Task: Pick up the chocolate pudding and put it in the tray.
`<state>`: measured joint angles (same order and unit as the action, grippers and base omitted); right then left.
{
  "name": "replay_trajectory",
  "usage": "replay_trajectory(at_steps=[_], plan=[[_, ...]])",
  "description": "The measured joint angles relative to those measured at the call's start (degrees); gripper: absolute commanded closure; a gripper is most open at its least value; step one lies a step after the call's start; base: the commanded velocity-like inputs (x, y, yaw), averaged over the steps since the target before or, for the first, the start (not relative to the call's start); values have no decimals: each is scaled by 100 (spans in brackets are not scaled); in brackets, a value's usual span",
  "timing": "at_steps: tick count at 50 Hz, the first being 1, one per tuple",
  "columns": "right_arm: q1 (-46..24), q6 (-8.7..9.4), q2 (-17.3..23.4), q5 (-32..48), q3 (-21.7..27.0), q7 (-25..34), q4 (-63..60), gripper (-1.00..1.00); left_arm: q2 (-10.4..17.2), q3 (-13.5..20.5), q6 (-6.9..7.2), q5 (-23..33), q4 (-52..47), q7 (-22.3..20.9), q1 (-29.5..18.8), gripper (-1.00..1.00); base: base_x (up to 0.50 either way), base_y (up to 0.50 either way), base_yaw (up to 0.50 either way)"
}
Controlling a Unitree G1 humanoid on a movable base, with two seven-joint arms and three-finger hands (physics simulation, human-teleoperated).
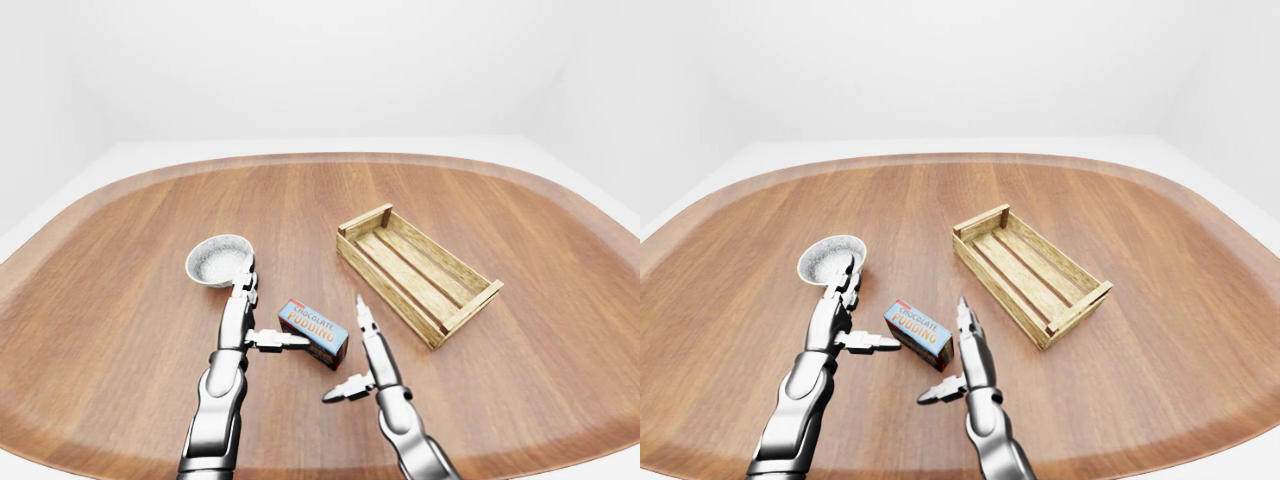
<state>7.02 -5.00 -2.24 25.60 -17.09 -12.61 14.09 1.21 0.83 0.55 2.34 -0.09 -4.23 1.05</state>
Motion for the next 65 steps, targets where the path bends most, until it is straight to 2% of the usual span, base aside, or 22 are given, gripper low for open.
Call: replay_trajectory(at_steps=[45,65], plan=[[-947,0,-312,451,450,-433,1807,-100,0,-9,29,24,-9,-2,0,-100,0,0,0],[-1199,0,-472,919,361,-785,2108,-100,4,-5,13,34,27,-8,-13,-100,0,0,0]])
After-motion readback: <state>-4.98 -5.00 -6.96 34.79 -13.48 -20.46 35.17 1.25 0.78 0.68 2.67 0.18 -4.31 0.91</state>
